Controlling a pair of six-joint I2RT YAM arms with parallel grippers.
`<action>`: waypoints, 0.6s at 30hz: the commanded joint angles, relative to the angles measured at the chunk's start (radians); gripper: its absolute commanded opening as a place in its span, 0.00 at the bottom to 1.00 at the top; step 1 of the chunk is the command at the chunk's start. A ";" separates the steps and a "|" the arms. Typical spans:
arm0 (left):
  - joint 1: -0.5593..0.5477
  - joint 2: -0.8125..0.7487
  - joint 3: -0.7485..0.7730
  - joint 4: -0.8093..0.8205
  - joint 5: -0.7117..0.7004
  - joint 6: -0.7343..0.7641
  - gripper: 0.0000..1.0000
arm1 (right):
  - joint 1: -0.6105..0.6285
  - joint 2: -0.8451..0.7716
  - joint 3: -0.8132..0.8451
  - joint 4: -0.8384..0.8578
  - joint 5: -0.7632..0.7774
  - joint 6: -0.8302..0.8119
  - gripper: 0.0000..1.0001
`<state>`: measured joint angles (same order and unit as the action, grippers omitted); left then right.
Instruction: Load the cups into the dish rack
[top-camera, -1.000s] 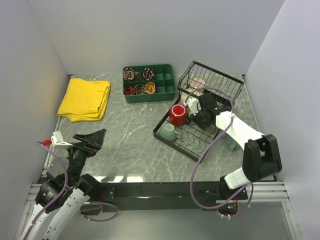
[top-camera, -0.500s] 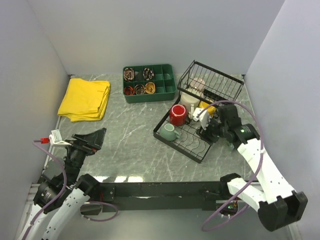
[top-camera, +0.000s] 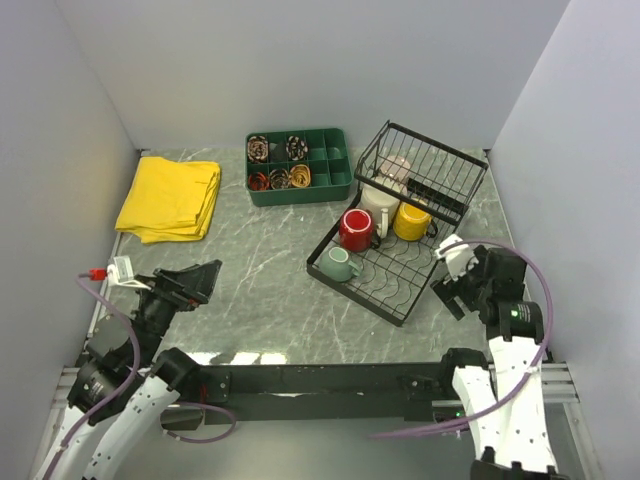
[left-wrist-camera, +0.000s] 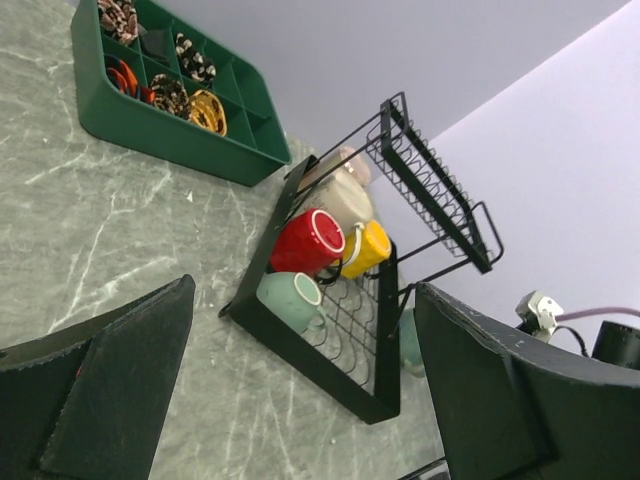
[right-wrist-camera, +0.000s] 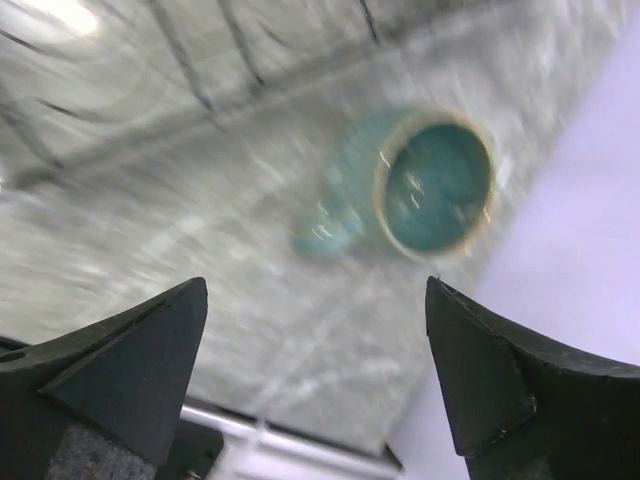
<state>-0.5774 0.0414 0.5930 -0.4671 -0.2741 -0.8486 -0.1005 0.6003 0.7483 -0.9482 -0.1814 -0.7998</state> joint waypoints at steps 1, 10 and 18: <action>-0.001 0.049 0.019 0.035 0.053 0.069 0.96 | -0.175 0.062 -0.023 0.081 0.065 -0.145 0.98; -0.001 0.031 -0.005 0.042 0.049 0.048 0.96 | -0.562 0.361 0.039 0.059 -0.341 -0.315 0.91; -0.001 0.049 -0.019 0.071 0.058 0.020 0.96 | -0.559 0.426 0.098 0.253 -0.262 -0.008 0.83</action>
<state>-0.5774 0.0803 0.5819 -0.4484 -0.2386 -0.8124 -0.6544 0.9997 0.7658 -0.8440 -0.4618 -0.9985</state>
